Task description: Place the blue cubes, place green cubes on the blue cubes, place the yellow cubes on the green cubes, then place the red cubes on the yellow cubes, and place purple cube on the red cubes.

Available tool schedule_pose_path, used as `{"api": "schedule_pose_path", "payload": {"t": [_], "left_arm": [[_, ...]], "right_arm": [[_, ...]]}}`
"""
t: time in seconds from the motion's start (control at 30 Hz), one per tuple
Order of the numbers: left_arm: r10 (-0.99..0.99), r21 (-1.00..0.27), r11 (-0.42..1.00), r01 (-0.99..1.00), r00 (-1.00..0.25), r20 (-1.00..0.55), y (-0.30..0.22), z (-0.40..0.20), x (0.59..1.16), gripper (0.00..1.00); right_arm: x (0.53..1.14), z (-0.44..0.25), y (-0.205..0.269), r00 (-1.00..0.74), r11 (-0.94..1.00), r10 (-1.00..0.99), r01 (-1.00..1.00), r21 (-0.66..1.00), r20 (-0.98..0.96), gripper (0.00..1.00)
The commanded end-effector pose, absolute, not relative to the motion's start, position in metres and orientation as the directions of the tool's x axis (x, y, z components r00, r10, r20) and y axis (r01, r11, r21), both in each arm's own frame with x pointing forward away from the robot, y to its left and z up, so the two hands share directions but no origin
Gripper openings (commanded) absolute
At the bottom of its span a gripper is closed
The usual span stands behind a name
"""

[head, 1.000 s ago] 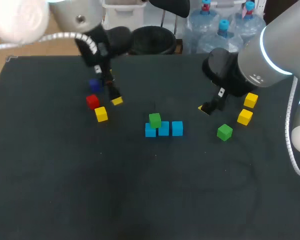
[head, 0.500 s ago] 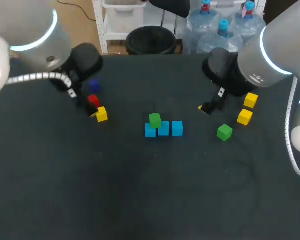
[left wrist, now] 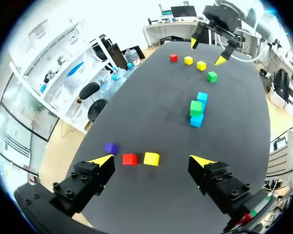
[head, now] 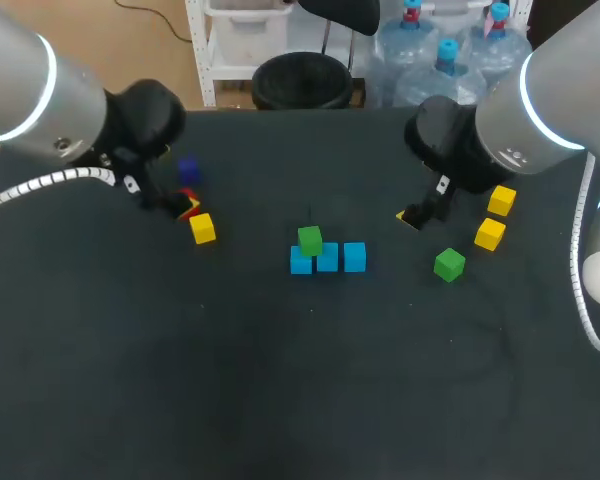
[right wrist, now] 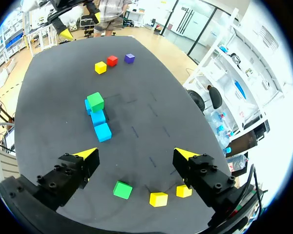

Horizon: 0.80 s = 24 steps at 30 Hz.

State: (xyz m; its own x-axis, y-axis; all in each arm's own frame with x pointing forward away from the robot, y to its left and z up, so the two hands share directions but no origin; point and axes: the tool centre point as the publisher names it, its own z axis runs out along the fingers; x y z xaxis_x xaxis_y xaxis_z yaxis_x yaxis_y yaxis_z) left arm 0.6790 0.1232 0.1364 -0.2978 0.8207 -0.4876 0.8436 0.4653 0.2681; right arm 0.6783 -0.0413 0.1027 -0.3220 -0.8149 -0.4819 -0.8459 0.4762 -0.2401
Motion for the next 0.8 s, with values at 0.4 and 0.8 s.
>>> {"api": "schedule_pose_path", "payload": {"t": [0.4,0.8], "left_arm": [[0.808,0.243,0.447,0.861,-0.272,-0.523,0.105,0.145,0.690,1.00],[0.817,0.228,0.411,0.882,-0.246,-0.522,0.097,0.151,0.699,1.00]], "right_arm": [[0.675,0.102,-0.041,-0.323,0.482,-0.813,-0.840,-0.249,-0.485,1.00],[0.675,0.102,-0.041,-0.323,0.482,-0.813,-0.840,-0.249,-0.485,1.00]]}}
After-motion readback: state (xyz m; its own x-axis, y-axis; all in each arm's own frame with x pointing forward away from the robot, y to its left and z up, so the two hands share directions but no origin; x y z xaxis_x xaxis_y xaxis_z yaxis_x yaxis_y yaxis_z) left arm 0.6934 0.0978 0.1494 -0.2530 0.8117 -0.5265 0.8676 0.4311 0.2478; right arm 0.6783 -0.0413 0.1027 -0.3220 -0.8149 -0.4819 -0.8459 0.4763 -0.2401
